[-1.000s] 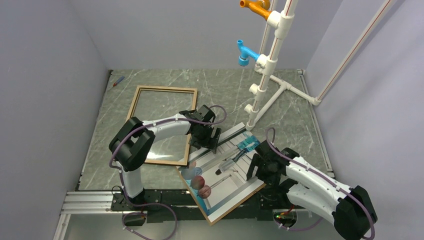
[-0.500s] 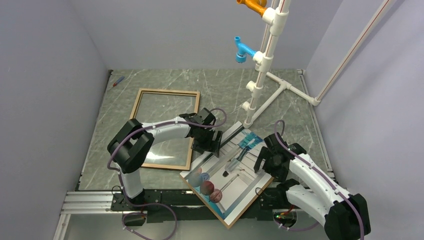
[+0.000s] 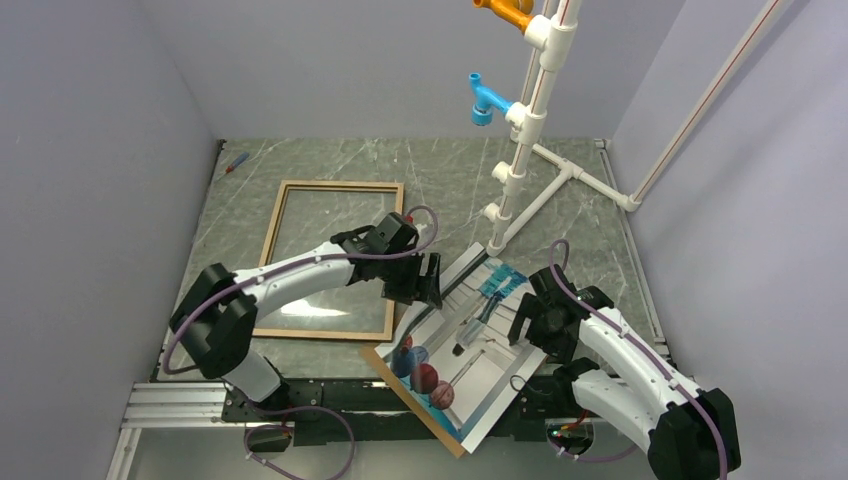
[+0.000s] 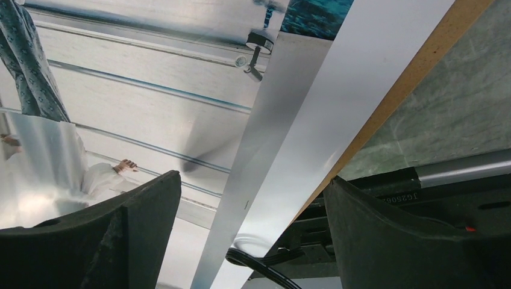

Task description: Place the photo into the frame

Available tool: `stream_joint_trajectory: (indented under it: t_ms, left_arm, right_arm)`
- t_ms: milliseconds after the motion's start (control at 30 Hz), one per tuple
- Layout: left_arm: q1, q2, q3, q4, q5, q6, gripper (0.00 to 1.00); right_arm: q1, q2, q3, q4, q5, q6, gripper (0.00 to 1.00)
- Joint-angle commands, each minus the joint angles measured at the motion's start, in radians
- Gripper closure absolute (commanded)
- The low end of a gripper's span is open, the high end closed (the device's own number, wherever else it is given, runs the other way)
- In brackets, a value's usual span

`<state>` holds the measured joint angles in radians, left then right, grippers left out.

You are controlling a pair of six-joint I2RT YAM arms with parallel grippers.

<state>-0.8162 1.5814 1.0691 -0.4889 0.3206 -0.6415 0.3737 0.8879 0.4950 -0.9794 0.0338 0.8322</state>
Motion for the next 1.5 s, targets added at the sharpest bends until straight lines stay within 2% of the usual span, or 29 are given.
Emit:
stream_joint_trajectory:
  t_ms: [0, 200, 467, 633, 733, 1067, 1467]
  left_arm:
    - [-0.014, -0.073, -0.002, 0.041, 0.076, -0.052, 0.17]
    - [-0.013, -0.056, -0.042, 0.095, 0.123, -0.078, 0.17]
    - [-0.013, -0.028, -0.009, -0.013, -0.079, -0.032, 0.1]
    - [-0.013, -0.022, -0.002, 0.018, -0.163, -0.005, 0.06]
    - [-0.013, 0.005, -0.007, 0.101, -0.105, 0.019, 0.06]
    - [-0.015, 0.09, -0.033, 0.317, 0.212, 0.055, 0.12]
    - [-0.015, -0.023, -0.086, 0.394, 0.323, -0.008, 0.17]
  right_arm:
    - [-0.001, -0.02, 0.042, 0.131, -0.056, -0.003, 0.12]
    - [-0.001, -0.031, 0.044, 0.123, -0.054, -0.007, 0.12]
    - [-0.002, -0.052, 0.049, 0.107, -0.047, -0.006, 0.12]
    - [-0.002, -0.052, 0.035, 0.117, -0.058, -0.005, 0.12]
    - [-0.003, -0.053, 0.031, 0.116, -0.058, -0.008, 0.12]
    - [-0.002, -0.044, 0.033, 0.123, -0.067, -0.021, 0.12]
    - [-0.002, -0.052, 0.044, 0.118, -0.07, -0.027, 0.12]
